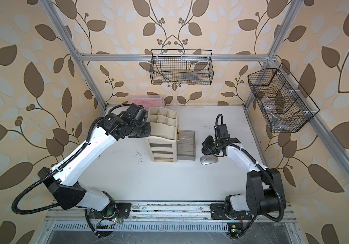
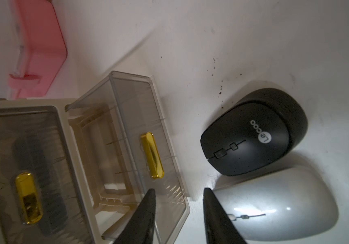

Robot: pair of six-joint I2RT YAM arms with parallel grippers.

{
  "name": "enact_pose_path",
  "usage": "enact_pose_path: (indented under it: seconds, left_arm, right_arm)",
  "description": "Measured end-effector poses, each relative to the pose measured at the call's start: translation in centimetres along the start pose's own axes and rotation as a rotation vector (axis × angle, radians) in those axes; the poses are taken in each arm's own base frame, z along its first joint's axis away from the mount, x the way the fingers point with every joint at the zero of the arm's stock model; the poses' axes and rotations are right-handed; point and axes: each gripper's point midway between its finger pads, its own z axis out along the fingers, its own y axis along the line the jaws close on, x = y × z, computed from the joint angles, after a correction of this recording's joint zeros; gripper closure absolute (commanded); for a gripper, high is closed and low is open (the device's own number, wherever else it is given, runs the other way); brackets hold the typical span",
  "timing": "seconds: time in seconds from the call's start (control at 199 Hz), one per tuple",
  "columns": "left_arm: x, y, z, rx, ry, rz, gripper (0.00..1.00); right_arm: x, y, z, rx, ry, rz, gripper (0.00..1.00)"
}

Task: Take the mice out of the drawer
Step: Close the drawer of the storage box.

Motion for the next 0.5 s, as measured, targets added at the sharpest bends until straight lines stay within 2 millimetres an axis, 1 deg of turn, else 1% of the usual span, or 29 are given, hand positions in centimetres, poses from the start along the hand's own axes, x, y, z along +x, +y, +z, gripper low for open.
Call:
enact_pose_path:
  seconds: [0.111,0.186,0.337,0.427,0.502]
  left_arm:
    - [0.1,0.0,0.0,-0.002,0.003,0.001,1.0]
    - [0.0,0.0,0.0,-0.002,0.003,0.001,1.0]
    - [0.1,0.1,0.2,-0.001,0.003,0.0,1.0]
    - [0.1,0.0,0.2,0.017,0.003,-0.006,1.0]
    - [0.1,-0.1,0.3,0.031,0.002,-0.013,1.0]
  right_arm:
    - [1.0,-0.1,2.1,0.008,0.058,-0.026,0.68]
    - [1.8,0.4,3.1,0.005,0.091,-0.053,0.7]
    - [2.7,2.3,4.3,-0.046,0.131,-0.094,0.71]
    - [3.2,3.4,4.6,-0.075,0.151,-0.116,0.71]
    - [3.4,4.8,4.9,-0.104,0.164,-0.144,0.71]
